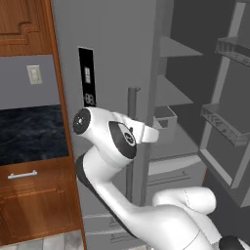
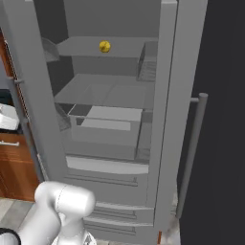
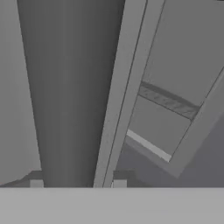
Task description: Retrieve a lemon from the fridge and place it on the cutting board with the fish.
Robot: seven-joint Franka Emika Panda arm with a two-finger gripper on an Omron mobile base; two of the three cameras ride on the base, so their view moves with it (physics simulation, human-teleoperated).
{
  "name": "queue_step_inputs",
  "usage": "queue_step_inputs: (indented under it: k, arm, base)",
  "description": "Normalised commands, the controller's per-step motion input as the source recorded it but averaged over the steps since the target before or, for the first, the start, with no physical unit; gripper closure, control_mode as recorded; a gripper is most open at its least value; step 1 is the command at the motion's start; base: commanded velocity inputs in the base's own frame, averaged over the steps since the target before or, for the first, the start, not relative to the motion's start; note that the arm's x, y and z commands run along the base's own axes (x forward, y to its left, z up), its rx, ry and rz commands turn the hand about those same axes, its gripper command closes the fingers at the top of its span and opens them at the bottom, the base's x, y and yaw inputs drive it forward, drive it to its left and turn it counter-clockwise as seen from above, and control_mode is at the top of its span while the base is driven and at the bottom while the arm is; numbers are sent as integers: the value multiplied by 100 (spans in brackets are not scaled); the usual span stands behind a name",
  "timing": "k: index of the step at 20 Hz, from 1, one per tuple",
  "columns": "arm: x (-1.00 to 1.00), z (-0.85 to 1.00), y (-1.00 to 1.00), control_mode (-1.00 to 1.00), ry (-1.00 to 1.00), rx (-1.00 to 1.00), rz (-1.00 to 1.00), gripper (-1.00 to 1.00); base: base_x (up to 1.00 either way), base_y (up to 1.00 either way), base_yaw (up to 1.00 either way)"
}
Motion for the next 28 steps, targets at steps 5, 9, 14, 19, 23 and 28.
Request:
queue_step_inputs:
  k: [5,9,14,19,23,28]
  arm:
    - [-34,-4,36,-100,2,-3,-29,100]
    - [-1,0,18,-100,0,-1,-9,-100]
    - [0,-3,3,-100,0,0,0,-100]
    - [-19,-3,20,-100,0,0,0,-100]
    - [-68,5,-1,-100,0,0,0,-100]
    - [-99,5,-52,-100,3,10,-2,-100]
  base:
    - [0,0,0]
    - [0,0,0]
    - [0,0,0]
    - [0,0,0]
    - [0,0,0]
    - [0,0,0]
